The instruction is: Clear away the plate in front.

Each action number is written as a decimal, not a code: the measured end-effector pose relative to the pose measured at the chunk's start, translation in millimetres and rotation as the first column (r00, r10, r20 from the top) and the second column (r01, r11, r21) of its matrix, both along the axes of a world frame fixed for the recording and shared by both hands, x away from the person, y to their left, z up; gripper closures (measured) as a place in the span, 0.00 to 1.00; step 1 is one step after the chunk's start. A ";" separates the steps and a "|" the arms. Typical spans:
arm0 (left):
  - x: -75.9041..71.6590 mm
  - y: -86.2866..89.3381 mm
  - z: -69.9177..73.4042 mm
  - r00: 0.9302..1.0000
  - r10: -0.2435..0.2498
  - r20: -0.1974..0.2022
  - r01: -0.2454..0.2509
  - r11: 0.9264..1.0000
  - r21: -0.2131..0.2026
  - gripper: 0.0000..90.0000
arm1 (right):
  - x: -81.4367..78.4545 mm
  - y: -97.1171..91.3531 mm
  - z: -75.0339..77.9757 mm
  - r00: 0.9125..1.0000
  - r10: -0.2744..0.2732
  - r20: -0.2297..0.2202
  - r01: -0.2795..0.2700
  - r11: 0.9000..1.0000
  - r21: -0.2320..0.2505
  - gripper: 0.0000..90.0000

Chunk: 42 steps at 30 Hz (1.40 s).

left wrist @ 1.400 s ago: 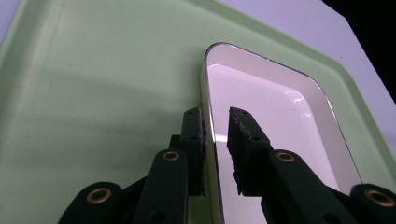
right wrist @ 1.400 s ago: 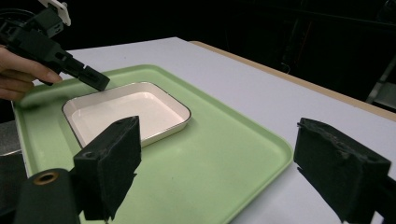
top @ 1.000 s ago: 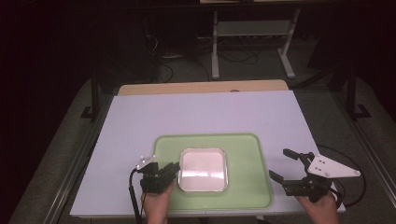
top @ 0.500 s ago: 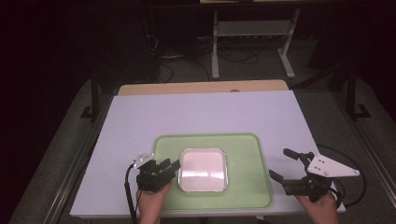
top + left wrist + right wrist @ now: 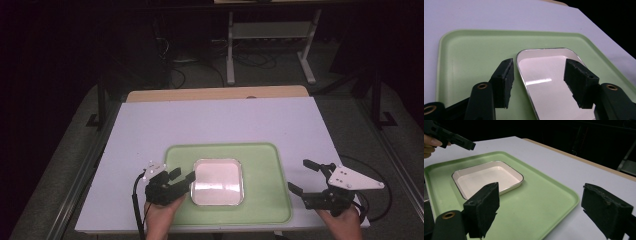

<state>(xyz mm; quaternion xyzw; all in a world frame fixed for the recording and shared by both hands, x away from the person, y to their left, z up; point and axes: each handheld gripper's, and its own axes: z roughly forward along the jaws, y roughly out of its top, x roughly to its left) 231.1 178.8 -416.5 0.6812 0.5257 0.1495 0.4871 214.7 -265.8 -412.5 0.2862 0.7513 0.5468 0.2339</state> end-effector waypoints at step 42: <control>-13.5 24.7 19.0 0.977 -0.152 0.151 0.133 0.983 0.130 0.30 | 1.2 1.6 -1.4 1.000 0.000 -0.009 0.000 1.000 -0.004 0.16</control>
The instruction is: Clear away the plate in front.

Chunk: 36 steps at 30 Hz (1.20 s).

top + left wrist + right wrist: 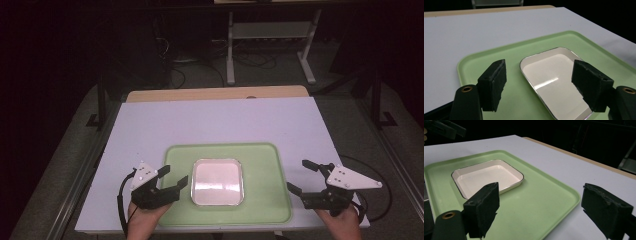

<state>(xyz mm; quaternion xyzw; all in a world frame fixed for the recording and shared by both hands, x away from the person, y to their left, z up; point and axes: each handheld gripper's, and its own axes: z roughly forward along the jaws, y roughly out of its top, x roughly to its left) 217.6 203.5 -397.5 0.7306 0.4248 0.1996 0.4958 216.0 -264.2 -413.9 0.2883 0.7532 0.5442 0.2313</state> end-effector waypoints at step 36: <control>-29.6 28.8 -14.0 0.994 -0.049 0.098 0.038 0.993 0.111 0.27 | 3.1 0.3 -6.6 0.999 0.006 -0.034 -0.007 1.000 -0.012 0.16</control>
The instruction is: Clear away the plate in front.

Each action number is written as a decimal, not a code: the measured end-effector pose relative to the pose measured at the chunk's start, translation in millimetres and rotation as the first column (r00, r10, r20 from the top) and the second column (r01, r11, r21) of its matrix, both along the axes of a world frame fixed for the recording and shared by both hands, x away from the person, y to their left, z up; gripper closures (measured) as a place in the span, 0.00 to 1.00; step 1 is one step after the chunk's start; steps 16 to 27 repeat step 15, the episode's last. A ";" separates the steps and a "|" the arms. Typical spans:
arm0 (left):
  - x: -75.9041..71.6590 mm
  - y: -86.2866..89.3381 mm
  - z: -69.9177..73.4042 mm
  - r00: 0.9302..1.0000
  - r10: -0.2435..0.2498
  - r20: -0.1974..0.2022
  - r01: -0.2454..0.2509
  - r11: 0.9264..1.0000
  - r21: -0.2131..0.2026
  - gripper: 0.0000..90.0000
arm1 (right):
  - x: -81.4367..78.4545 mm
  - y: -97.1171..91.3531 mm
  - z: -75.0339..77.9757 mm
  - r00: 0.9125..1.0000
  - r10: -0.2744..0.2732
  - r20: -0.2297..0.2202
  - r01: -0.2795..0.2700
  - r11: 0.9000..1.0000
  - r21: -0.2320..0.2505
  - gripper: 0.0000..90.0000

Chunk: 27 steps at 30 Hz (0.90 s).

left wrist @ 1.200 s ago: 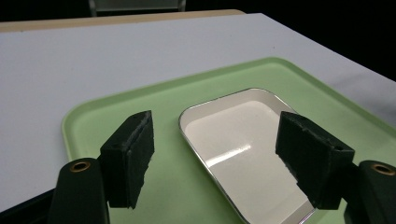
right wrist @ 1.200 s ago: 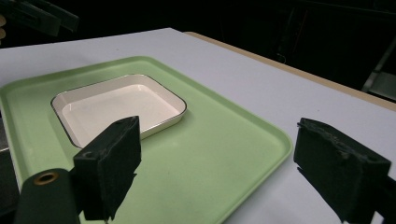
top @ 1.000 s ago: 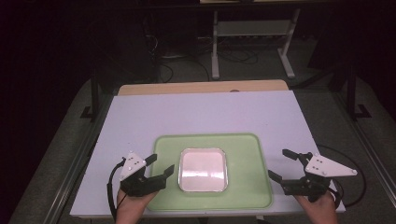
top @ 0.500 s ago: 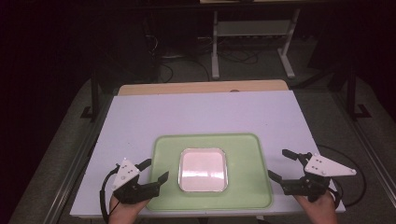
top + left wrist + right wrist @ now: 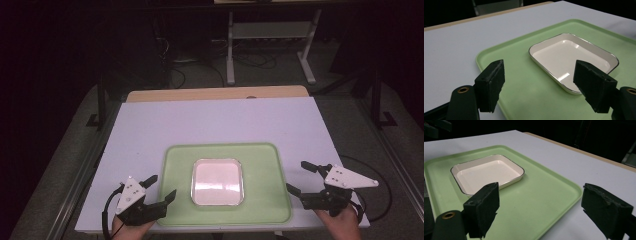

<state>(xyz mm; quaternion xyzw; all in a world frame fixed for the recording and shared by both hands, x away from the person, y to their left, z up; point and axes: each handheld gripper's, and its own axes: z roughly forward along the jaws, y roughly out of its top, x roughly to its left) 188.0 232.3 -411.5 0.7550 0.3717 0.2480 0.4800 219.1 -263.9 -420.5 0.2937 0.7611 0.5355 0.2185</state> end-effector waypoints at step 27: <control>-0.2 -0.1 -1.7 1.000 -0.011 0.021 0.011 1.000 0.015 0.27 | 1.2 6.8 -1.4 1.000 0.023 -0.002 -0.023 1.000 -0.016 0.16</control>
